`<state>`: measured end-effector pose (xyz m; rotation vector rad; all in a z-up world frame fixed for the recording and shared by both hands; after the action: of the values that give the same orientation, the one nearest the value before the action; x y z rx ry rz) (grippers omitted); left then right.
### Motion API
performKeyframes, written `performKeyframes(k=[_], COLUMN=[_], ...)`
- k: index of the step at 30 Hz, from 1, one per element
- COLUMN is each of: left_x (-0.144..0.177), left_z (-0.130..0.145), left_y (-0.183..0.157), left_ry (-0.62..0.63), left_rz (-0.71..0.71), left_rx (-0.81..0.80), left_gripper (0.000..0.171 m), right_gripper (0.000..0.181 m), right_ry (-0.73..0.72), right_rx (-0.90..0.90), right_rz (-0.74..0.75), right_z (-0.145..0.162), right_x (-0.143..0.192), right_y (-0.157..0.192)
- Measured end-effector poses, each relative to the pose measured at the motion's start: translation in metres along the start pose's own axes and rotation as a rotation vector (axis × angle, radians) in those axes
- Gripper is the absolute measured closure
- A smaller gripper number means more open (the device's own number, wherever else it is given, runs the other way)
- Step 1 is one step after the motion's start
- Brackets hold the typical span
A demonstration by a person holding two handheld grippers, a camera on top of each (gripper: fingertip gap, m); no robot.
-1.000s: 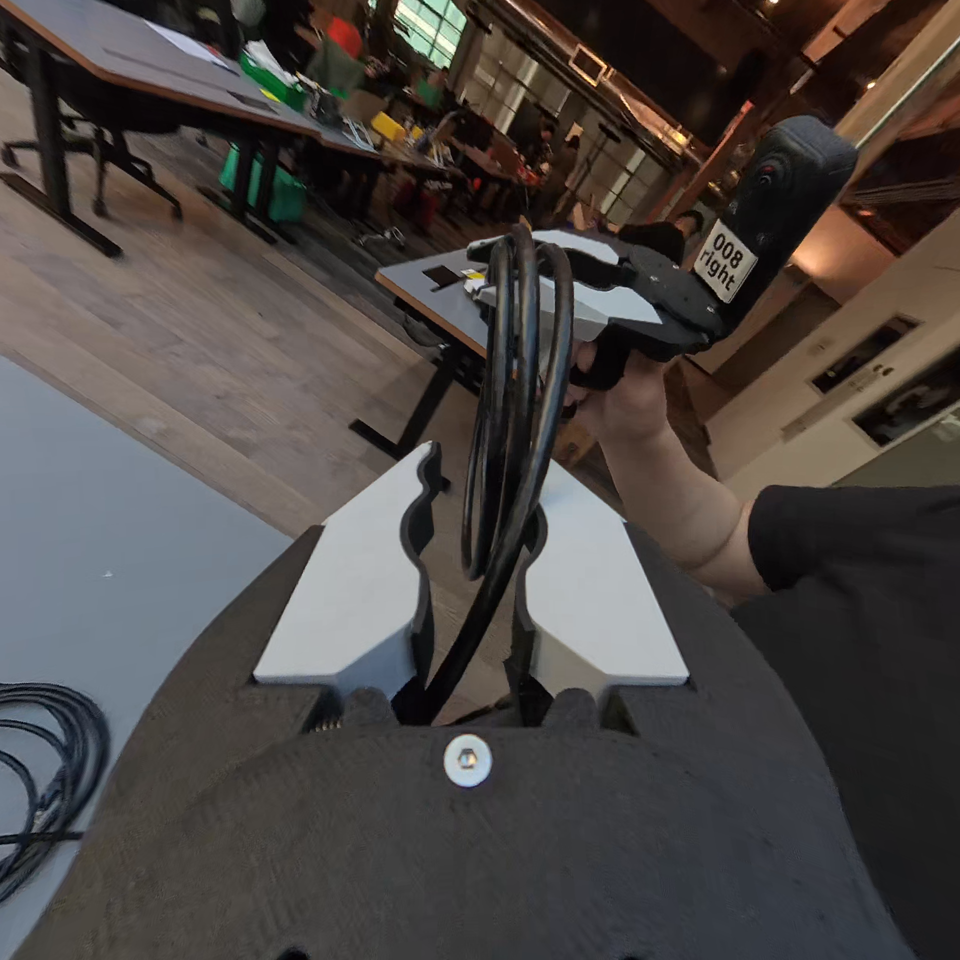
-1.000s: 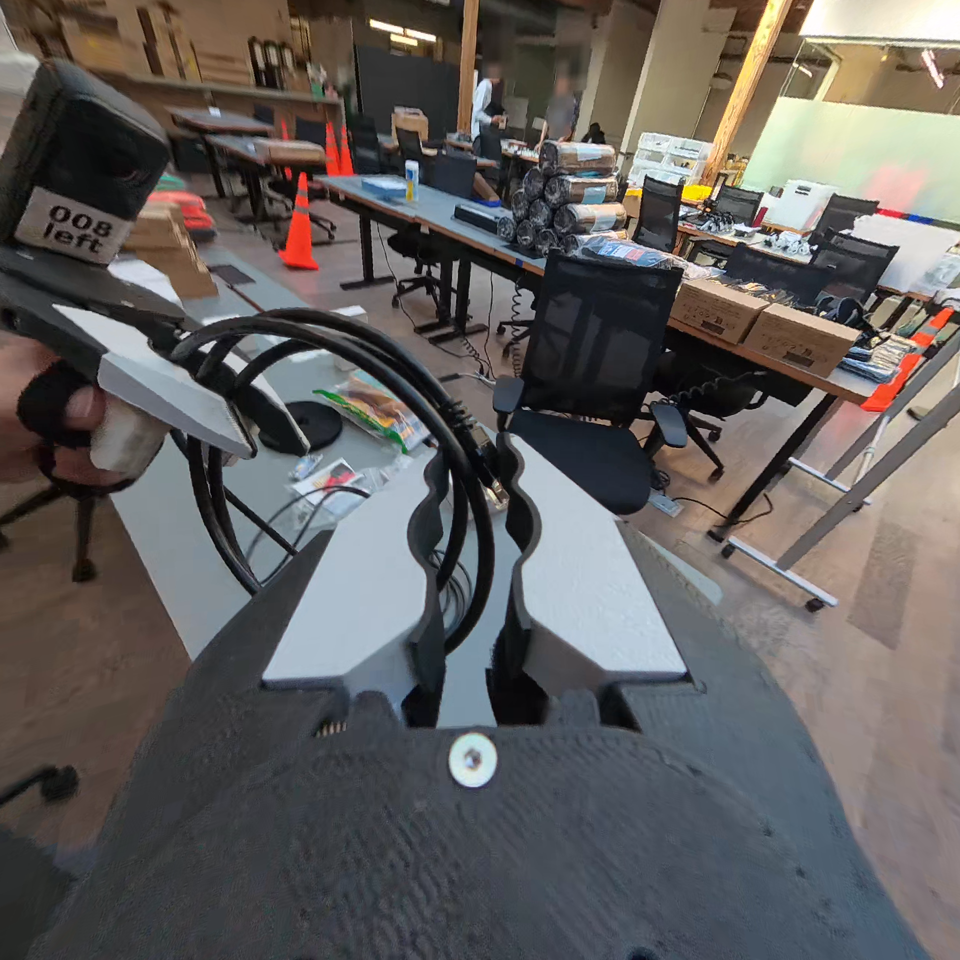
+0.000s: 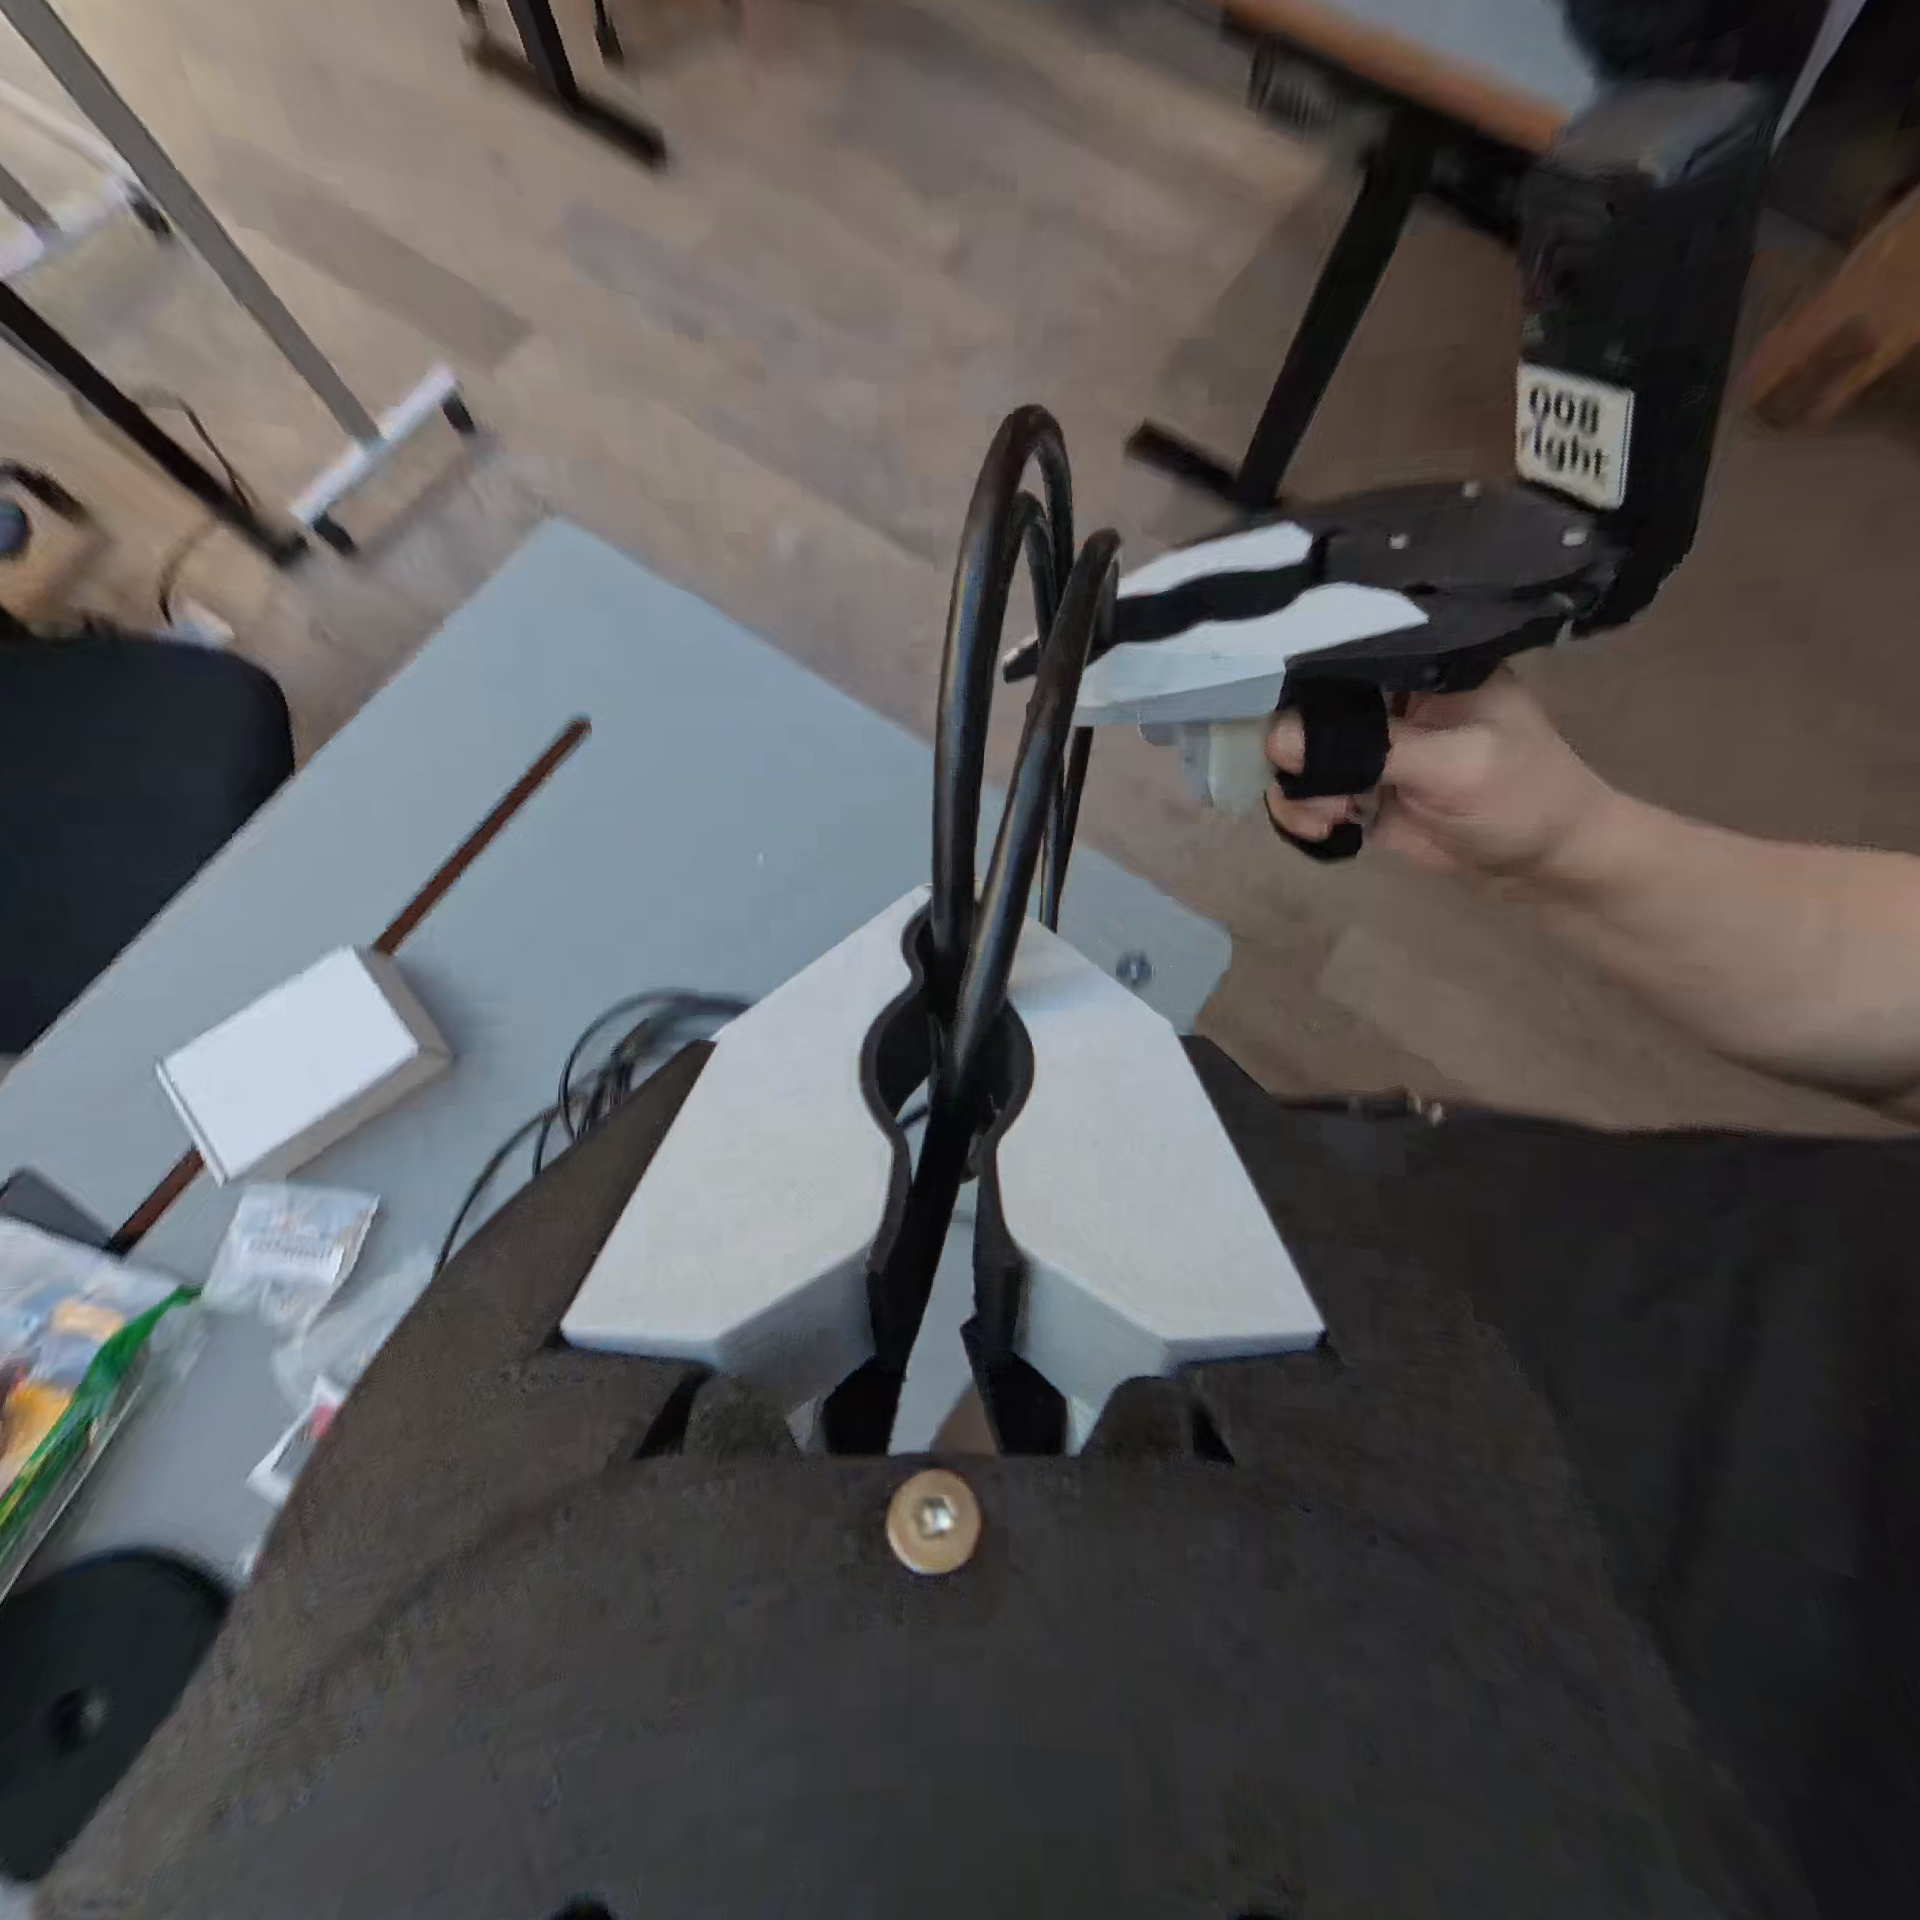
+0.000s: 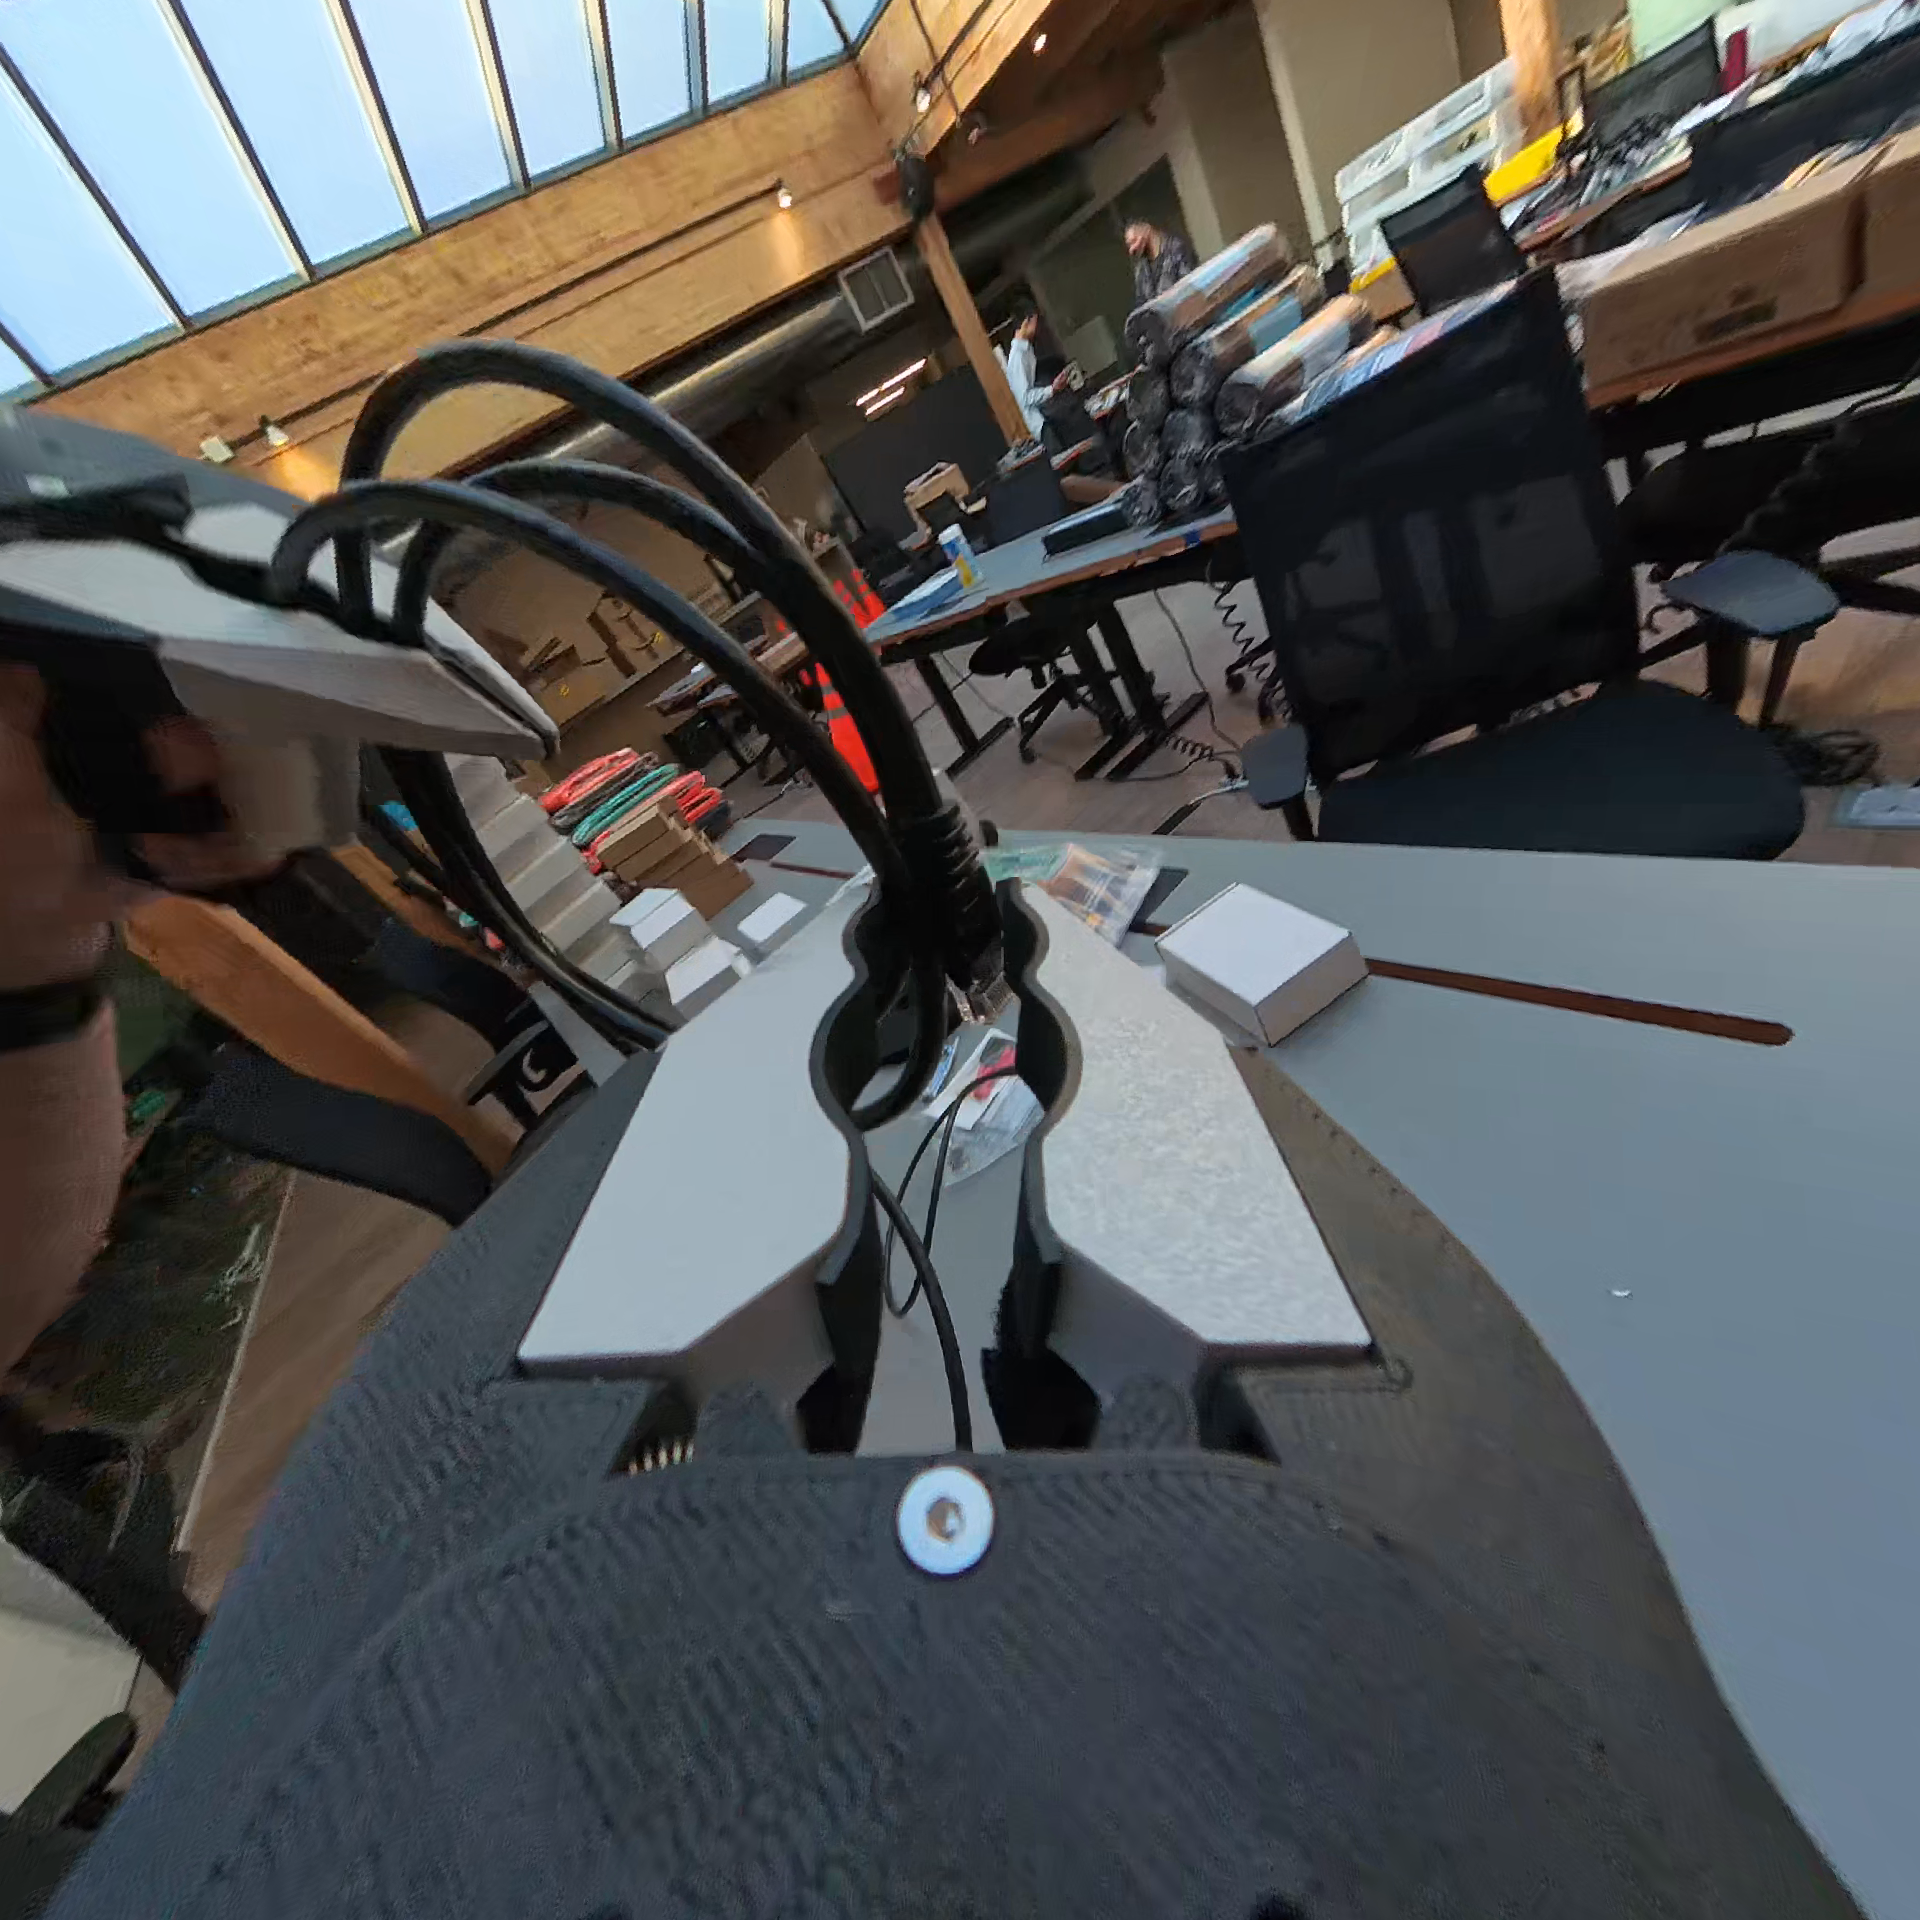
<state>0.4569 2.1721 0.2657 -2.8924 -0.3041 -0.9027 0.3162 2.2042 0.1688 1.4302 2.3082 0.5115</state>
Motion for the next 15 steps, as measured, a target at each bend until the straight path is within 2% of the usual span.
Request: performKeyframes(k=[3, 7, 10, 13, 15], left_x=[-0.011, -0.026, -0.037, -0.044, -0.046], left_z=[0.001, 0.007, 0.010, 0.013, 0.014], left_y=[-0.002, 0.000, -0.002, -0.005, -0.008], left_ry=[0.289, 0.505, 0.553, 0.592, 0.604], left_rz=[0.073, 0.095, 0.122, 0.113, 0.111], left_rx=[0.025, 0.042, 0.074, 0.038, 0.025], left_gripper=[0.171, 0.171, 0.171, 0.171, 0.171], right_gripper=[0.160, 0.144, 0.128, 0.133, 0.136], right_ry=[0.068, 0.068, 0.096, 0.149, 0.184], right_rx=[0.052, 0.285, 0.468, 0.615, 0.739], right_rz=[-0.005, 0.043, 0.046, 0.049, 0.103], right_z=[0.024, 0.024, 0.013, 0.001, -0.008], right_x=[-0.008, -0.014, -0.020, -0.026, -0.028], right_y=[-0.012, -0.018, -0.014, -0.008, -0.008])
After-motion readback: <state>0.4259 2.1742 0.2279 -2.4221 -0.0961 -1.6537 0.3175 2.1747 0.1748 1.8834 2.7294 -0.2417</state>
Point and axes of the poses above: each gripper's, where its closed fingertips meet, x back along the fingers, z out of its underside, y = z × x across the jaws, the point moved 6 cm from there along x, back along the fingers, and after that the axes turned 8 degrees about -y, right-handed, at the moved point
